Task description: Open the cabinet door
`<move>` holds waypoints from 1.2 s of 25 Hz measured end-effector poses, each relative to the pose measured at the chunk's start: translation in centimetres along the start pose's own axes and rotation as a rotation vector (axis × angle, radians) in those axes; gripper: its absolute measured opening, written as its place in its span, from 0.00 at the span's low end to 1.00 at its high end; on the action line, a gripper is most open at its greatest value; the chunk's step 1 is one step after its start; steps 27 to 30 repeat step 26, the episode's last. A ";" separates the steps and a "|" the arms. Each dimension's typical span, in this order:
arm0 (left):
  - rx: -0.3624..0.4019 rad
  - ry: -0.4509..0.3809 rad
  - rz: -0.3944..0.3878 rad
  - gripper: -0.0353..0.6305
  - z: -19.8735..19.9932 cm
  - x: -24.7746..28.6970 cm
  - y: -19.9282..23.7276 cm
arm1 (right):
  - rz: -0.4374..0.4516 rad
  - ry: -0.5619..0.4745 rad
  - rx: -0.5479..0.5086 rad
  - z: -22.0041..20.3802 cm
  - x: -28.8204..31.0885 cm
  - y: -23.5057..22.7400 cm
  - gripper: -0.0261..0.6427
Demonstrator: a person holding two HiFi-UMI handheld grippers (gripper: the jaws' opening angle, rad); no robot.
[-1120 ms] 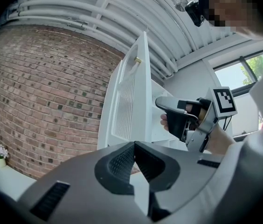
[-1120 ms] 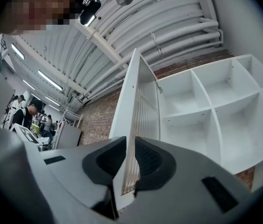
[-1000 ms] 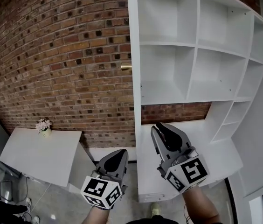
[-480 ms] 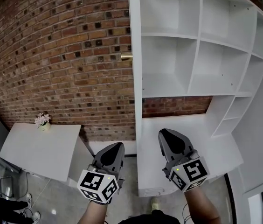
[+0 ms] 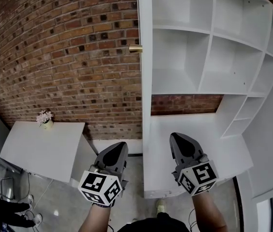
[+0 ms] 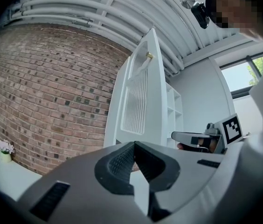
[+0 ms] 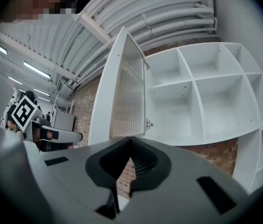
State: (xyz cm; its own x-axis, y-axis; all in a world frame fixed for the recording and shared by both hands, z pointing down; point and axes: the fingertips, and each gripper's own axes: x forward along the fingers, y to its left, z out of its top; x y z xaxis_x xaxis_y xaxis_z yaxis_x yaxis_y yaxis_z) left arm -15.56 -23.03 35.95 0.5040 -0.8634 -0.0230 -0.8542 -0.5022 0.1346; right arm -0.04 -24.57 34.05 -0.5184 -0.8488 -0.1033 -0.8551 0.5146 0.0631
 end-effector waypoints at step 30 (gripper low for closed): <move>0.023 -0.013 0.040 0.06 1.2 0.0 1.8 | -0.003 0.023 -0.013 -0.8 0.5 -0.7 0.05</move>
